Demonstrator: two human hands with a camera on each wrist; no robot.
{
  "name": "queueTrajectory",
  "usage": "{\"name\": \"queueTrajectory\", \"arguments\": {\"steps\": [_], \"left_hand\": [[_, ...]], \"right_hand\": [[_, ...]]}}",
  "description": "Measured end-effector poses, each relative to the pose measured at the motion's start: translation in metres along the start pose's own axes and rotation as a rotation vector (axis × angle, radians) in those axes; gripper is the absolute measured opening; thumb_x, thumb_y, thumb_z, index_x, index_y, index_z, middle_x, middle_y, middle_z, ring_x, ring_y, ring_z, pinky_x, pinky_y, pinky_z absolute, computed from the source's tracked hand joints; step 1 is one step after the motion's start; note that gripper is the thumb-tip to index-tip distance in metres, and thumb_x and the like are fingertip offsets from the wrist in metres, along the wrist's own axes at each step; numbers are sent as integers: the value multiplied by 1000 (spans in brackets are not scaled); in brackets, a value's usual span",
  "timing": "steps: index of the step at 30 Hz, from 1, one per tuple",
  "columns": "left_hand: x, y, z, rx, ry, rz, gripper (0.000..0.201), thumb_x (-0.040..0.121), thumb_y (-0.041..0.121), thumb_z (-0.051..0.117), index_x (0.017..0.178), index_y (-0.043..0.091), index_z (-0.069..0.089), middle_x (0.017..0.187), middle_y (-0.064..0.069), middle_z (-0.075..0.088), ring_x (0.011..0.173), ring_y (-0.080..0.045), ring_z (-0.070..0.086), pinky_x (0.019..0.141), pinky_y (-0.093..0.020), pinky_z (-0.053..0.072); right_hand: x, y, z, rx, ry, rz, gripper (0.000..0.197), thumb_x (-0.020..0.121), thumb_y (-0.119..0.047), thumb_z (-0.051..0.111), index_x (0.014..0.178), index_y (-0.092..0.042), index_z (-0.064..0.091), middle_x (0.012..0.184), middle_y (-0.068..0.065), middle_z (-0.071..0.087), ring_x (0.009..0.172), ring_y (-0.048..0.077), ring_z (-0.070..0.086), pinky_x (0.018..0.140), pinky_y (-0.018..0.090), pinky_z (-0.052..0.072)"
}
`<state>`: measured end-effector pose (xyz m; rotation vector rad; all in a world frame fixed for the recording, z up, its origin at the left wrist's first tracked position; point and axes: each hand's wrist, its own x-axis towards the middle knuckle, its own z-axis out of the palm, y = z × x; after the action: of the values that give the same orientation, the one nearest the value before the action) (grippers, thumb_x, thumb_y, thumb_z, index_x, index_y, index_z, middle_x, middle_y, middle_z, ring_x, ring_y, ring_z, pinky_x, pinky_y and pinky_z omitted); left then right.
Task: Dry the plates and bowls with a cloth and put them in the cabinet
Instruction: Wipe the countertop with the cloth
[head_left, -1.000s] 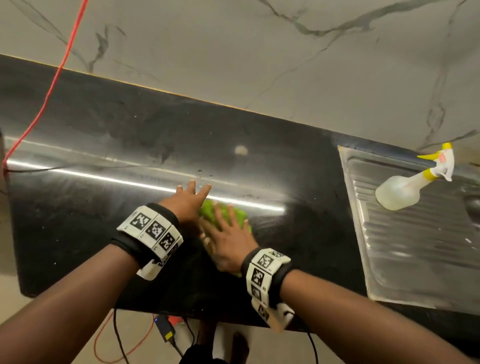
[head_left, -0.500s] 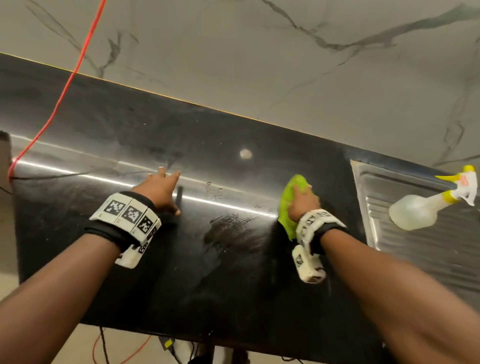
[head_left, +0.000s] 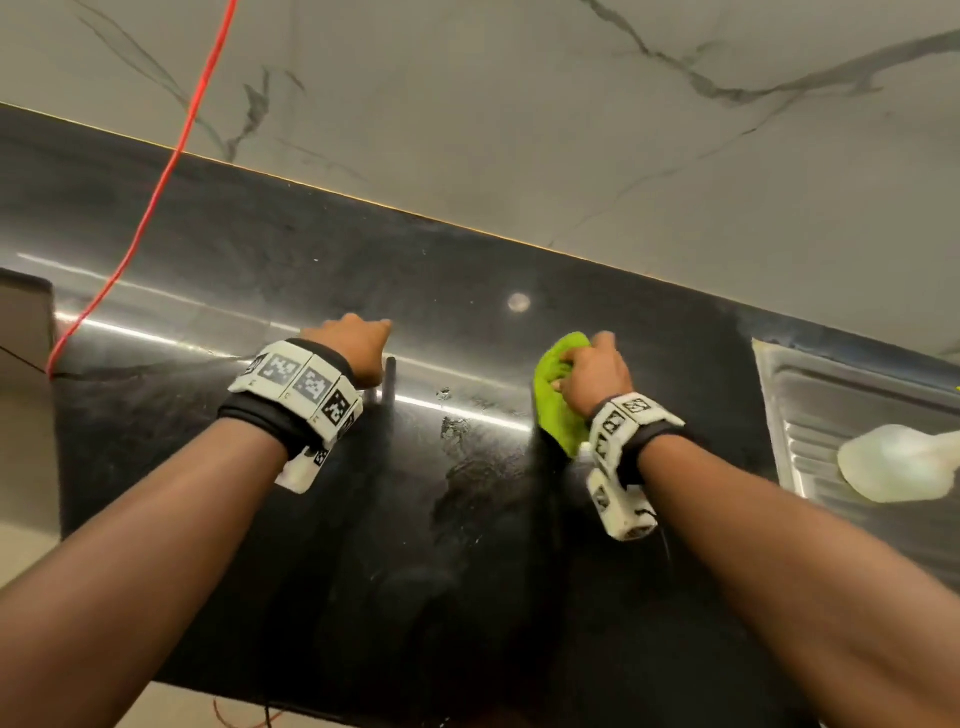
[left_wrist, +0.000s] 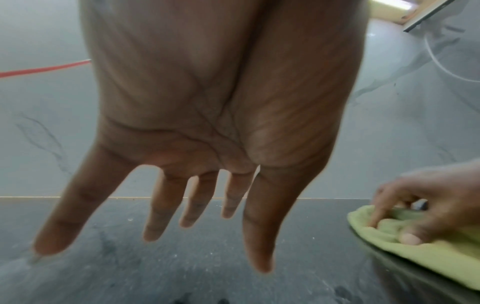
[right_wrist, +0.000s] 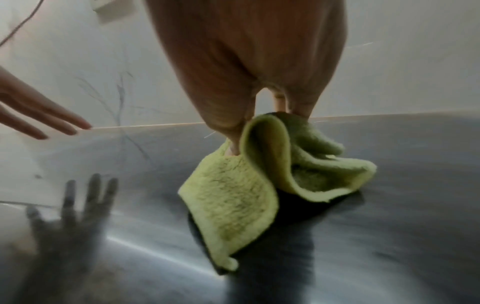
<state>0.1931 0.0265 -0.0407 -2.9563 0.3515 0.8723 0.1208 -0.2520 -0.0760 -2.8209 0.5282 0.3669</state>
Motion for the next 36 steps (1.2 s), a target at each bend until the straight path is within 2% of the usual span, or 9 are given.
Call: {"name": "queueTrajectory", "arguments": {"steps": [4,7,11,15,18,22,28,31,36], "left_hand": [[-1,8,-9,-11,19,-22,62,88,18,55,147,30,39,141,-15,50,125,-38,52,101,-51,47],[2,16,-22,-2,65,-40,63,94,21,55,151,35,32,146,-17,43,130,-39,48,104,-49,44],[13,31,-32,-1,68,-16,65,92,24,58,151,35,32,142,-15,46,126,-39,51,100,-49,46],[20,48,-31,-16,-20,13,82,86,34,71,154,34,24,144,-16,46,128,-39,51,102,-52,47],[29,57,-37,-28,-19,37,78,86,36,70,153,31,29,144,-15,47,128,-39,51,103,-54,46],[38,74,-49,-36,39,44,70,92,38,65,152,33,31,148,-15,42,130,-39,49,104,-51,44],[47,102,-57,-33,133,71,51,94,37,57,143,38,44,140,-14,50,126,-40,52,97,-48,45],[49,117,-58,-9,107,80,50,94,34,55,143,39,44,139,-13,50,125,-39,52,97,-48,44],[44,128,-58,50,87,93,67,92,20,53,152,41,30,150,-12,41,131,-37,47,102,-48,42]], "right_hand": [[-34,-107,32,-53,-72,-476,35,90,-23,63,124,-20,65,130,12,53,116,35,55,93,36,46],[-78,-129,57,-73,-150,-712,27,93,-18,57,119,-15,65,129,10,50,110,34,51,78,40,47],[-8,-50,18,-20,-8,-421,25,96,-22,50,116,-22,66,127,7,54,112,31,54,83,32,43],[38,84,-32,-247,84,13,29,91,-19,54,118,-20,65,126,14,58,113,38,57,91,41,49],[61,110,-42,-157,111,207,30,90,-18,59,119,-13,65,123,20,60,113,41,59,91,42,49],[93,31,-18,-207,187,9,30,89,-12,46,114,-8,63,111,13,61,102,32,65,82,35,51],[65,-91,22,-201,57,-459,36,100,-24,41,130,-17,59,141,7,47,124,33,43,94,39,40],[84,-57,13,-135,74,-434,37,101,-29,42,135,-20,56,145,4,45,126,31,45,96,40,44],[112,110,-14,-32,191,-11,38,101,-27,40,135,-22,55,145,11,43,123,37,49,97,42,45]]}}
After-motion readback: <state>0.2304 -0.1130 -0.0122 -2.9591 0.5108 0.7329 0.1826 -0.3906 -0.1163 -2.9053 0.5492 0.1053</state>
